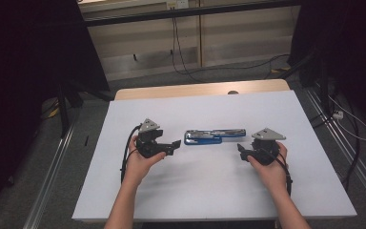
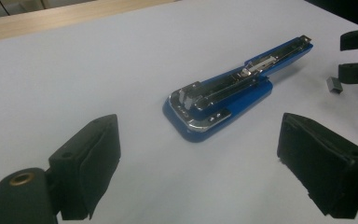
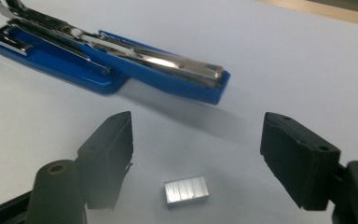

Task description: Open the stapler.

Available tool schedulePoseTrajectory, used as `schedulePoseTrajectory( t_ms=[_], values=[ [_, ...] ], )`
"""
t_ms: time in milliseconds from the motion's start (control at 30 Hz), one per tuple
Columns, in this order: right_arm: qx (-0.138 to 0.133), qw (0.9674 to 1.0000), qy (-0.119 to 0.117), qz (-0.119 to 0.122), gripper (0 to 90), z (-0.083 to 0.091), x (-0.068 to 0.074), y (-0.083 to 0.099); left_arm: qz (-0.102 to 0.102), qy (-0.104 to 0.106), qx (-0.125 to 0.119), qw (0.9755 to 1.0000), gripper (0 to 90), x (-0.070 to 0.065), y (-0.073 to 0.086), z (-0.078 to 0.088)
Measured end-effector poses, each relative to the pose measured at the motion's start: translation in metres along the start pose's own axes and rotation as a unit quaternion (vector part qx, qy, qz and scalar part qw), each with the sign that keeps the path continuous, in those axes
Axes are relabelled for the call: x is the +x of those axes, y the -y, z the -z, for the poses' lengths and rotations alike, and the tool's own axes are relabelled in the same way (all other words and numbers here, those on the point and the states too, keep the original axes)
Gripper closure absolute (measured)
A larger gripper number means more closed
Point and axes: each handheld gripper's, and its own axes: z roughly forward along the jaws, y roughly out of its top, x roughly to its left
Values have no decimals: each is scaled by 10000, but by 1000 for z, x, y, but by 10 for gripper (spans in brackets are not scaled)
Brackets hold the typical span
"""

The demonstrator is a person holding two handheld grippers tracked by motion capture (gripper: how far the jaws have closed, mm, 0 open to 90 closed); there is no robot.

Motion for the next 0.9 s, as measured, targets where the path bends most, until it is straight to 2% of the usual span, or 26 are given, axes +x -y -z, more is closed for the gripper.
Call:
schedulePoseTrajectory(
  t_ms=[100, 233, 433, 533, 700, 900],
  values=[
    [59, 10000, 38, 0, 269, -4, -2, 2, 38, 24, -2, 10000, 134, 0, 1, -2],
    [185, 9997, 144, -29, 283, -9, -5, 7, -22, 9, 78, 10000, 130, 0, 2, -4],
    [245, 9996, 137, 4, 293, -12, -4, 8, -36, 42, 147, 9999, 128, 0, 3, -6],
    [228, 9997, 59, -7, 312, -11, -4, 7, -42, 35, 158, 9999, 128, 0, 3, -7],
    [194, 9997, -114, -15, 396, -5, -6, 8, -21, 24, 145, 9999, 127, 1, 3, -6],
    [261, 9995, -182, -33, 454, -4, -7, 12, -16, 22, 115, 9999, 127, 1, 2, -7]
  ],
)
